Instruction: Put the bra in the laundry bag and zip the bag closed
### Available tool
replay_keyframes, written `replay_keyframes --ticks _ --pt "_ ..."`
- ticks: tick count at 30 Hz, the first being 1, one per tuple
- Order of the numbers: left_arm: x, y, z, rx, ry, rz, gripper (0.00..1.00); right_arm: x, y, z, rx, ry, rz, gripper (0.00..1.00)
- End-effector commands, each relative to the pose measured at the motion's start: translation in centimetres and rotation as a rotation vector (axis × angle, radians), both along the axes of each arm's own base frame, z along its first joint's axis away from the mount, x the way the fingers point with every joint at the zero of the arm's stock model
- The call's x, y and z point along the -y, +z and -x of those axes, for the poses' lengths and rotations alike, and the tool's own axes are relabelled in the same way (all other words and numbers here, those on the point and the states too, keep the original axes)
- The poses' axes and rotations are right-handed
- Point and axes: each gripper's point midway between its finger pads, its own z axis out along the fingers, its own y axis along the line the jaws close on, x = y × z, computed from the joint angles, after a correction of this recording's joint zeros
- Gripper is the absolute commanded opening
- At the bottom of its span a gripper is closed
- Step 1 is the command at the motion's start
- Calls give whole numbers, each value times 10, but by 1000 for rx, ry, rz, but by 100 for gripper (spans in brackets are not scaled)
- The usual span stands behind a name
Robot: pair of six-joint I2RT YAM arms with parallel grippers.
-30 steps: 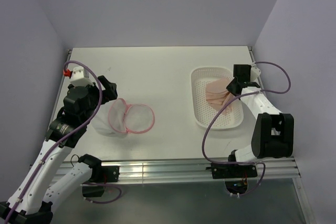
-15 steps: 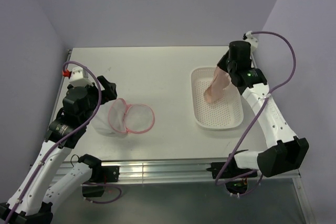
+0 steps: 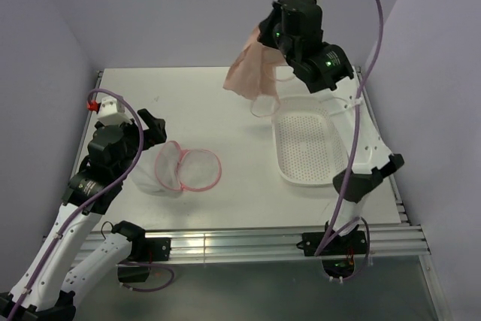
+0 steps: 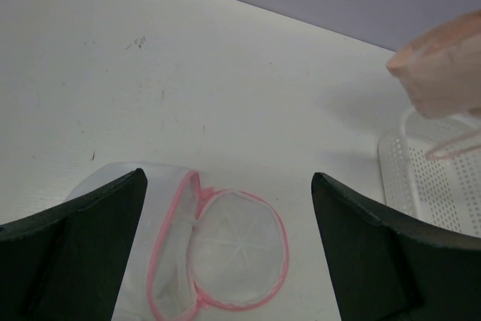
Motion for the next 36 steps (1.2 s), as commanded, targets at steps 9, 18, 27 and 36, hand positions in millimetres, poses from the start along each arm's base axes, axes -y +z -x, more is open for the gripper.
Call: replay_keyframes --ticks 9,18,27,36 --pt "-1 14 -3 50 4 11 99 -120 -68 -35 -48 311 -29 0" --pt "3 14 -3 49 -14 16 99 -101 -250 21 -273 309 62 0" --pt "13 9 -7 29 -58 25 99 -14 -354 103 -412 155 93 0" --pt "31 -3 -11 -33 -124 58 98 46 -377 105 -464 -18 186 0"
